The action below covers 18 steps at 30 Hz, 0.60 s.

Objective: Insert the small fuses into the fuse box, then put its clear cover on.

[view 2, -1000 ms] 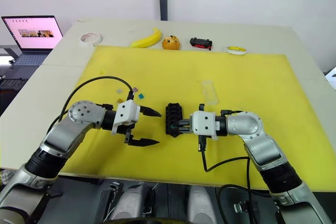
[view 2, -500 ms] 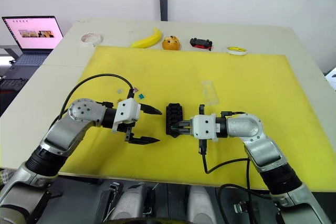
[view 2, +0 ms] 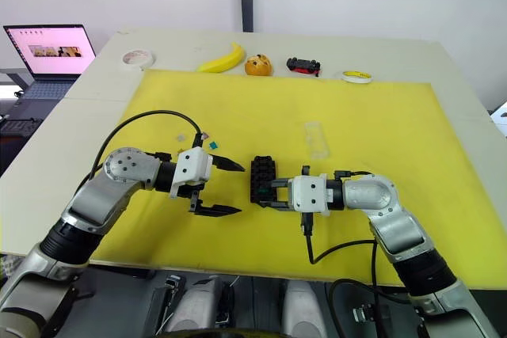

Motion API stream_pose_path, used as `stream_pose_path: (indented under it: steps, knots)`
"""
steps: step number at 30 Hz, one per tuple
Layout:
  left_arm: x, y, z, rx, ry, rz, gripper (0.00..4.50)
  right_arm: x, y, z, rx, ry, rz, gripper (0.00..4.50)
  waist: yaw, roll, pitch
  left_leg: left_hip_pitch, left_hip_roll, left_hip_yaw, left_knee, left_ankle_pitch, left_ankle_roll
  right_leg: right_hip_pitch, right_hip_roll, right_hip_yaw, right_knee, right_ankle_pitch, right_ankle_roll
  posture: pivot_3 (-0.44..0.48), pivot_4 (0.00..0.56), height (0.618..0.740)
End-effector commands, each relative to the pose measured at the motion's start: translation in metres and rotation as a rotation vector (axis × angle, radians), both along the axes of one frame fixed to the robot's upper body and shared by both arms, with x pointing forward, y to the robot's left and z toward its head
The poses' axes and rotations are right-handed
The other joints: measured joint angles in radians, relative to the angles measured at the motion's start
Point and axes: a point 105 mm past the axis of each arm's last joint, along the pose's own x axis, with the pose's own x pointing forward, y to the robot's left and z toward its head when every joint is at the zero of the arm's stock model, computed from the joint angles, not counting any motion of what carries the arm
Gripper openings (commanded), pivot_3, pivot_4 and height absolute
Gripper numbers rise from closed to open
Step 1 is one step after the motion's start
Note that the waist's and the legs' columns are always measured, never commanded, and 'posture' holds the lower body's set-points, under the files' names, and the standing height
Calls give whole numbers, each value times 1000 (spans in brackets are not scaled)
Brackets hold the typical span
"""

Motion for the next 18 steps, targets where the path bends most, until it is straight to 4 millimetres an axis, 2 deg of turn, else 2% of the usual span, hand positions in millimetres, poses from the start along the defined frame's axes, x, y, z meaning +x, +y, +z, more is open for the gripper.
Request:
stream_pose_path:
  steps: [1, 6, 9, 12, 16, 18]
  knots:
    - [0, -2, 8, -11, -40, -19, 4500, -5, 0, 26, 64, -18, 3, 2891, 0, 0, 0, 0, 0, 0, 0, 0, 0, 0, 0, 0, 0, 0, 0, 0, 150, 740]
    - [-1, -4, 8, -17, -40, -25, 4500, -1, -2, 30, 112, 61, -46, 2891, 0, 0, 0, 0, 0, 0, 0, 0, 0, 0, 0, 0, 0, 0, 0, 0, 150, 740]
    - [-1, -5, 8, -20, -39, -29, 4500, 4, -1, 28, 173, 174, -75, 2891, 0, 0, 0, 0, 0, 0, 0, 0, 0, 0, 0, 0, 0, 0, 0, 0, 150, 740]
    - [-1, -6, 8, -19, -42, -31, 4500, 5, 2, 26, 250, 353, -83, 2002, 0, 0, 0, 0, 0, 0, 0, 0, 0, 0, 0, 0, 0, 0, 0, 0, 150, 740]
    - [0, -7, 7, -17, -45, -32, 4500, 6, 3, 20, 244, 456, -99, 23, 1, 0, 0, 0, 0, 0, 0, 0, 0, 0, 0, 0, 0, 0, 0, 0, 150, 740]
    - [0, -7, 7, -19, -45, -31, 4500, 5, 4, 17, 229, 482, -99, 23, 1, 0, 0, 0, 0, 0, 0, 0, 0, 0, 0, 0, 0, 0, 0, 0, 150, 740]
